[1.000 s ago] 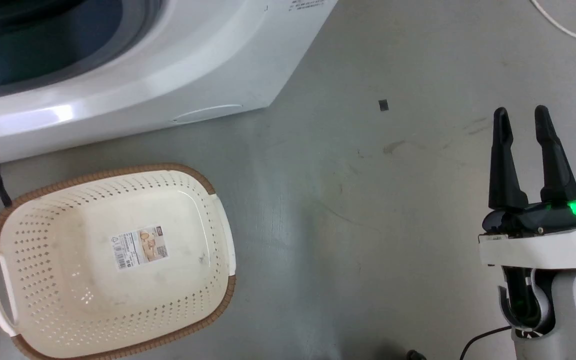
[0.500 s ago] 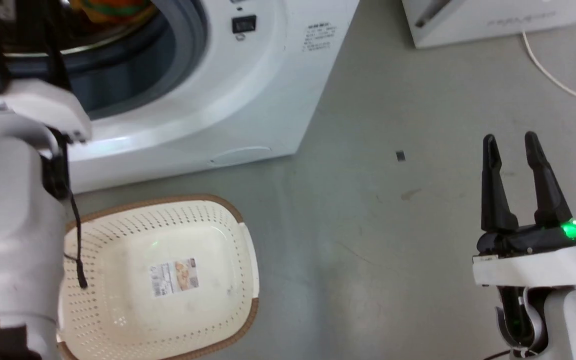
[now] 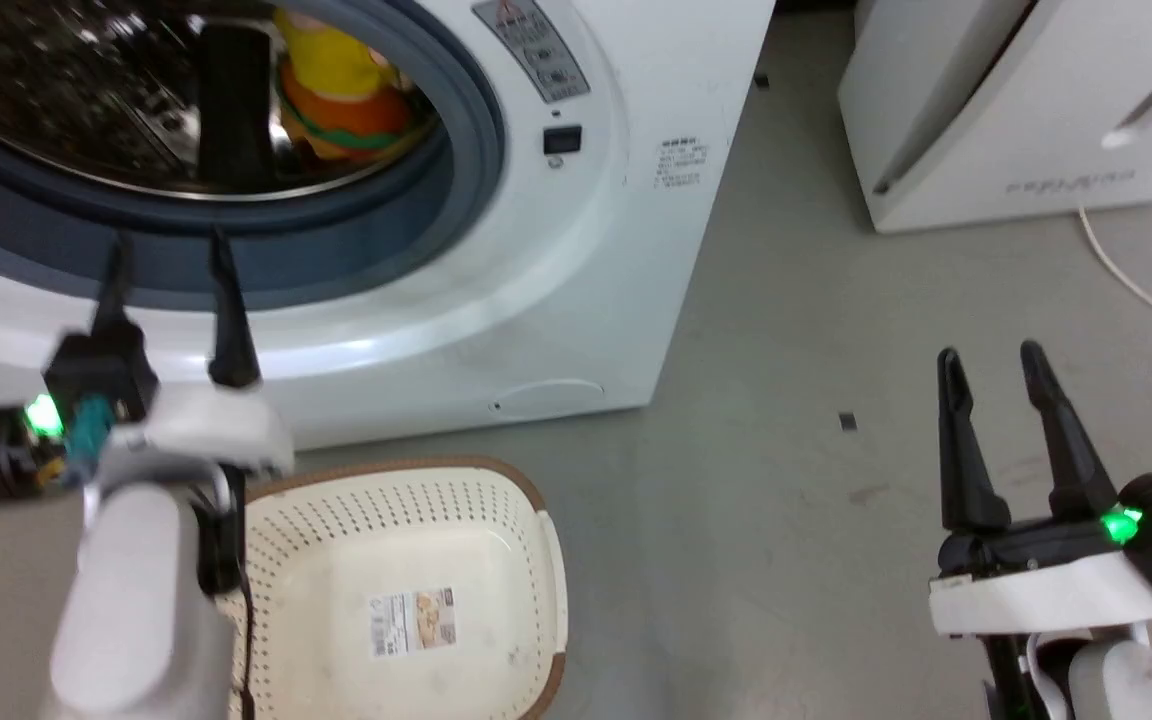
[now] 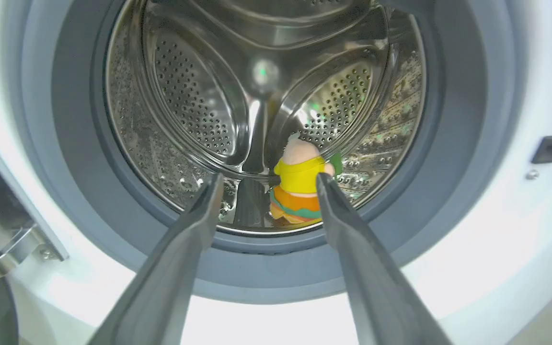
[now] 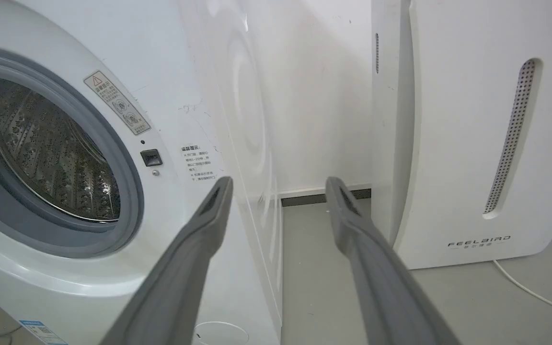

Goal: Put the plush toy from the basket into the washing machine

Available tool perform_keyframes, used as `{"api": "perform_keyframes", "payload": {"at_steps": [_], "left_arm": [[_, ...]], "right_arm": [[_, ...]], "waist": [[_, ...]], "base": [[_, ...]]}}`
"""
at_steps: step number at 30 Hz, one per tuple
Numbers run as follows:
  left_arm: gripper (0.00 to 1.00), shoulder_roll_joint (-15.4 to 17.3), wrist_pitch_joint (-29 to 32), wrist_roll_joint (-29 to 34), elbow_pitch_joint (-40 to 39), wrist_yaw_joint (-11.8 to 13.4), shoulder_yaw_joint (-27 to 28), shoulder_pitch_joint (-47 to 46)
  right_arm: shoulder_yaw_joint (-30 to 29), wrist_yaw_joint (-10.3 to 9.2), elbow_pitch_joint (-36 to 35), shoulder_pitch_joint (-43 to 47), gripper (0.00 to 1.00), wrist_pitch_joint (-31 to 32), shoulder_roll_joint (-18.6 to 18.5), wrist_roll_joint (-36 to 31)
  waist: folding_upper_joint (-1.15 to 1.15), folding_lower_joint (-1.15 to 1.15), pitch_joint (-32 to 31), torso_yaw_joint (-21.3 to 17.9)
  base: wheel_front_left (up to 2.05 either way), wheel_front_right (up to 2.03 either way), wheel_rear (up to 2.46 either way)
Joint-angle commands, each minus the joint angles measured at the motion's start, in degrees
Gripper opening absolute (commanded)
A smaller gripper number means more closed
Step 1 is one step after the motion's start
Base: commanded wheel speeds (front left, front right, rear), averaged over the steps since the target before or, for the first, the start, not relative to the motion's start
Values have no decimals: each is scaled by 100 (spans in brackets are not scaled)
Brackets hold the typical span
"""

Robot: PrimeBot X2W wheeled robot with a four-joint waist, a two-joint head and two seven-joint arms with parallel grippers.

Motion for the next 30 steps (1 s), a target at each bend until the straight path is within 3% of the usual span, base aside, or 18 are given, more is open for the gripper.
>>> {"api": "perform_keyframes", "payload": {"at_steps": [1,14,28,29,30], "left_arm": [[100,-101,-25,68,-311,-9,53,418],[100,-573,-25,323,-1294,-219,158,2357],[100,-724,-25,369,-1264,-396,114,2930],[0,-723,3,341,-1266,-386,115,2883],[0,-724,9,340,-1265,-386,117,2883]], "right_arm": [[26,-4,29,158,100,-25,-3,-87],[-44,-4,108,806,100,-25,-3,-274],[-144,-4,152,1163,100,-25,-3,-294],[-136,1,135,1093,0,0,0,-252],[-134,1,134,1091,0,2,0,-250]], "waist": [[0,1,-305,131],[0,1,-1153,598],[0,1,-1463,928],[0,1,-1463,928],[0,1,-1464,928]], "base": [[0,0,0],[0,0,0],[0,0,0],[0,0,0],[0,0,0]]}}
